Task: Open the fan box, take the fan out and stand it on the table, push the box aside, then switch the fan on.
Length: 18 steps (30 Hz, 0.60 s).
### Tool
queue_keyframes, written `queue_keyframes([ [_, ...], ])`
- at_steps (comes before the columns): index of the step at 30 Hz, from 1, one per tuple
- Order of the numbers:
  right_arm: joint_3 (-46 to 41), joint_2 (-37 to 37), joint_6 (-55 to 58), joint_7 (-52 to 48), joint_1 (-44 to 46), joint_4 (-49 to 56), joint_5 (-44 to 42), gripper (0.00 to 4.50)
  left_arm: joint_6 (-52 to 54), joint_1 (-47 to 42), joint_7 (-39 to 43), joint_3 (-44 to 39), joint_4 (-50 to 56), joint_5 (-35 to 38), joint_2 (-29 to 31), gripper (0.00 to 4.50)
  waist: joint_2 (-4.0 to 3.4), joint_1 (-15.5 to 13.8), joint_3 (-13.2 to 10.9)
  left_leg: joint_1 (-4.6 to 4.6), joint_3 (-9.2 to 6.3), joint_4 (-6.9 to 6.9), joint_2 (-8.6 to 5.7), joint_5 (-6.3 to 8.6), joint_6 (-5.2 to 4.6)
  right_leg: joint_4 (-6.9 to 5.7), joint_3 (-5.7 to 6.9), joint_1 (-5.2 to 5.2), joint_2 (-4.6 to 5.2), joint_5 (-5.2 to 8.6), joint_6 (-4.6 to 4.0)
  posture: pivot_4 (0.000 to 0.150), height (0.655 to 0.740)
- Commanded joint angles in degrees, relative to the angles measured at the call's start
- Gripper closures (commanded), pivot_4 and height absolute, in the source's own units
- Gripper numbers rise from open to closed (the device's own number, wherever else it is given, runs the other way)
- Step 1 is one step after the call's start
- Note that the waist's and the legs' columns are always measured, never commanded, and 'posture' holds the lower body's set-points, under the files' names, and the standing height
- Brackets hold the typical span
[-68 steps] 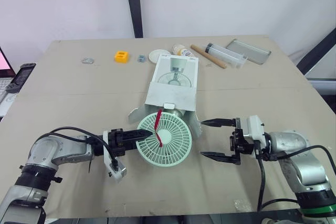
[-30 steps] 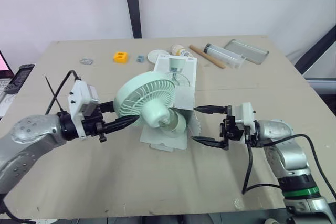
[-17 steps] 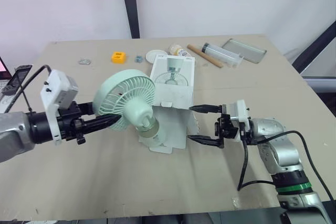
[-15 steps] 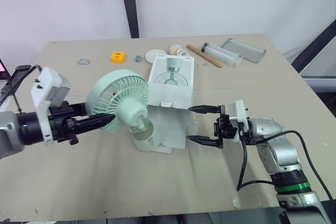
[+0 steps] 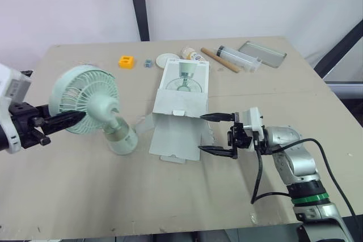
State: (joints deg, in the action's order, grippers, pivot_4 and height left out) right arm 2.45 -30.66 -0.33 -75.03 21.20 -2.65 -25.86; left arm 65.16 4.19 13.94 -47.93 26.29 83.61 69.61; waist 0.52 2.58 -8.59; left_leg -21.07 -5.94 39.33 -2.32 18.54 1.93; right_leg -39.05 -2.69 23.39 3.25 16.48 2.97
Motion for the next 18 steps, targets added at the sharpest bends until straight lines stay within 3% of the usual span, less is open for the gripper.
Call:
queue_keyframes([
  [1,-0.14,0.12,-0.96,-0.29,0.14,0.9,-0.25,0.0,-2.73,-3.44,-2.64,-2.51,-2.65,-3.25,-1.11,2.36,0.0,0.0,0.0,0.0,0.0,0.0,0.0,0.0,0.01,0.0,0.0,0.01,0.0,0.0,0.0,0.15,0.74],
  [7,-0.37,0.55,-1.31,0.36,0.18,0.86,0.12,0.0,-3.39,-12.04,-9.46,4.46,-6.52,-4.15,-4.28,2.36,0.06,-0.16,0.0,-0.03,-0.06,0.01,-0.01,0.03,0.07,0.02,0.03,0.01,0.08,0.0,0.0,0.15,0.74],
  [18,-0.46,0.62,-1.63,1.05,-0.82,1.73,0.37,0.0,-0.84,-19.53,-13.41,12.48,-10.2,-4.64,-6.27,2.36,0.07,0.05,0.0,-0.06,-0.05,0.01,0.0,0.03,0.12,-0.01,-0.02,0.1,0.06,0.0,0.0,0.15,0.74],
])
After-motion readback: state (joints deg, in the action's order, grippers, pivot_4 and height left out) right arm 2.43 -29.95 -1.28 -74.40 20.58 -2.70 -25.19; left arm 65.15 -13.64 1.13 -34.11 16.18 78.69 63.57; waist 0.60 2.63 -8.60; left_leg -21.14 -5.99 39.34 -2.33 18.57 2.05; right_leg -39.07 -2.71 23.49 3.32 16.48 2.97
